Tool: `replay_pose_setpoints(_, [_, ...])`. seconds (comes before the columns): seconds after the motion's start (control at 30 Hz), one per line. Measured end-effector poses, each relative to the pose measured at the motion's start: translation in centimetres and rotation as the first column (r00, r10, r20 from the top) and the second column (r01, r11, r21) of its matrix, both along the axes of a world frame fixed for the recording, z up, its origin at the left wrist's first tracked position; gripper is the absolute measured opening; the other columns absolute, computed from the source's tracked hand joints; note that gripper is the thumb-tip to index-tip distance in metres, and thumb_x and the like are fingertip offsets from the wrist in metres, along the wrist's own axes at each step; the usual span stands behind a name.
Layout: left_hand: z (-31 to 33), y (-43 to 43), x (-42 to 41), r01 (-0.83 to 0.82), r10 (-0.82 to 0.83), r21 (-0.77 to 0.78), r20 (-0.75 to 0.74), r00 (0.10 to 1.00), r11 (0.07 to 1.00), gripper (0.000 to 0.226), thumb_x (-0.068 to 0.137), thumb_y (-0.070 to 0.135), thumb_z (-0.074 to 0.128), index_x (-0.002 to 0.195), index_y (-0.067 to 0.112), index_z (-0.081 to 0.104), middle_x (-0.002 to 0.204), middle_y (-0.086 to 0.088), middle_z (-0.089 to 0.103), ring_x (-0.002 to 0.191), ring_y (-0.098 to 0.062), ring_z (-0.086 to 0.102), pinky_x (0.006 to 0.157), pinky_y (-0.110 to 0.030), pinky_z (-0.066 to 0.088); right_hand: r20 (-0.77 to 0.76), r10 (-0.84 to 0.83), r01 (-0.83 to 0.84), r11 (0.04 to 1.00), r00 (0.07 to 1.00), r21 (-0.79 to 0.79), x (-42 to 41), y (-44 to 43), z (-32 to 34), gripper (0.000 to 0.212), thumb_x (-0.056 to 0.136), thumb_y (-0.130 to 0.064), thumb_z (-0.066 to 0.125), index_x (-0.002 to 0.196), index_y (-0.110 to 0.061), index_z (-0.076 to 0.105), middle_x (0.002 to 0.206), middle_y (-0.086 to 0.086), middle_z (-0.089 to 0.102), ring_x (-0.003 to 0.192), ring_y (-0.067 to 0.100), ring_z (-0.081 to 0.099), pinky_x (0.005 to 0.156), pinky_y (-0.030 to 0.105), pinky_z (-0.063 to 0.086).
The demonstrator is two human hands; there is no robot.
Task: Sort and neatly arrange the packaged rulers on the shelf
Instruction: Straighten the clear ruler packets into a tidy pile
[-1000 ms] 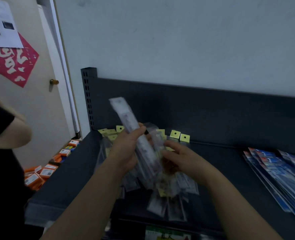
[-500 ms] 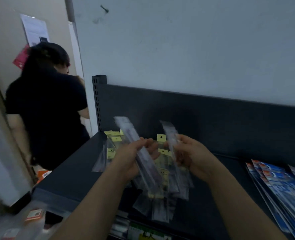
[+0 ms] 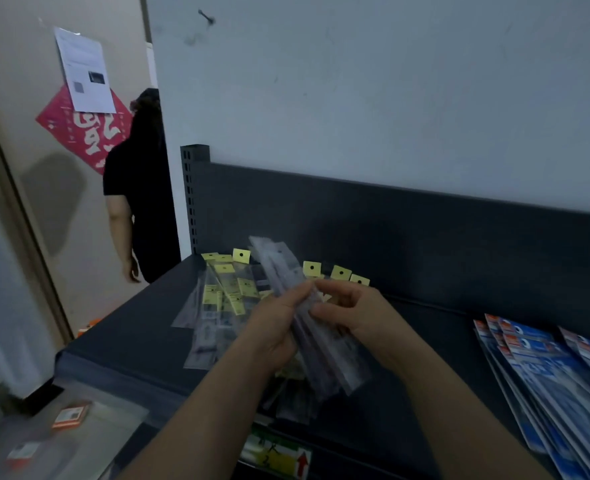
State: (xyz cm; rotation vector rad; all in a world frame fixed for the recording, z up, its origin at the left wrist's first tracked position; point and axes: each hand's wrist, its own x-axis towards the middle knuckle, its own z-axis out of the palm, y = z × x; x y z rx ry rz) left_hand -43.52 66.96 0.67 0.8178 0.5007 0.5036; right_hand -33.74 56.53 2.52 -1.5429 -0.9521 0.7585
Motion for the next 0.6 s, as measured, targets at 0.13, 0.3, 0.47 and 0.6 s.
replay_pose_setpoints(0.13, [-0.1, -1.0, 1.1, 0.012, -0.008, -0.049, 0.075, 0.997, 0.999, 0.036, 0.097, 0.02, 0.051, 0.119, -0.007, 0.059, 0.111, -0.019, 0.07, 0.099, -0.026, 0.068, 0.079, -0.039, 0.058, 0.027, 0.031, -0.027, 0.993, 0.999, -0.115, 0.8, -1.6, -0.9, 0.035, 0.086, -0.032, 0.067, 0.12, -0.028, 0.06, 0.108, 0.002, 0.069, 0.09, 0.015, 0.07, 0.085, 0.034, 0.057])
replay_pose_setpoints(0.3, [-0.2, -2.8, 3.0, 0.081, -0.078, 0.254, -0.022, 0.997, 0.964, 0.034, 0.096, 0.031, 0.051, 0.11, 0.002, 0.064, 0.115, -0.014, 0.069, 0.107, -0.026, 0.065, 0.091, -0.04, 0.053, -0.126, 0.078, -0.095, 0.987, 0.989, -0.132, 2.1, -3.9, -1.1, 0.031, 0.091, -0.025, 0.061, 0.122, -0.017, 0.06, 0.111, 0.009, 0.07, 0.101, 0.026, 0.068, 0.092, 0.04, 0.052])
replay_pose_setpoints(0.47, [-1.3, -3.0, 4.4, 0.352, -0.075, 0.682, -0.401, 0.913, 0.641, 0.072, 0.084, 0.072, 0.043, 0.138, 0.024, 0.047, 0.139, -0.001, 0.054, 0.125, -0.022, 0.052, 0.108, -0.046, 0.038, -0.042, -0.182, 0.168, 0.958, 0.982, -0.231, 3.7, -6.7, -0.9, 0.023, 0.093, -0.026, 0.058, 0.104, -0.008, 0.067, 0.088, 0.011, 0.07, 0.074, 0.022, 0.063, 0.066, 0.032, 0.05])
replay_pose_setpoints(0.6, [-3.4, -2.3, 5.4, 0.731, 0.416, 0.652, -0.619, 0.667, -0.201, 0.06, 0.095, 0.063, 0.021, 0.15, 0.038, 0.018, 0.161, 0.003, 0.014, 0.149, -0.024, 0.002, 0.115, -0.058, -0.008, 0.058, -0.419, 0.421, 0.879, 0.906, -0.224, 5.5, -8.1, -1.6, 0.017, 0.094, -0.027, 0.056, 0.096, -0.015, 0.067, 0.085, 0.007, 0.068, 0.072, 0.018, 0.061, 0.059, 0.029, 0.046])
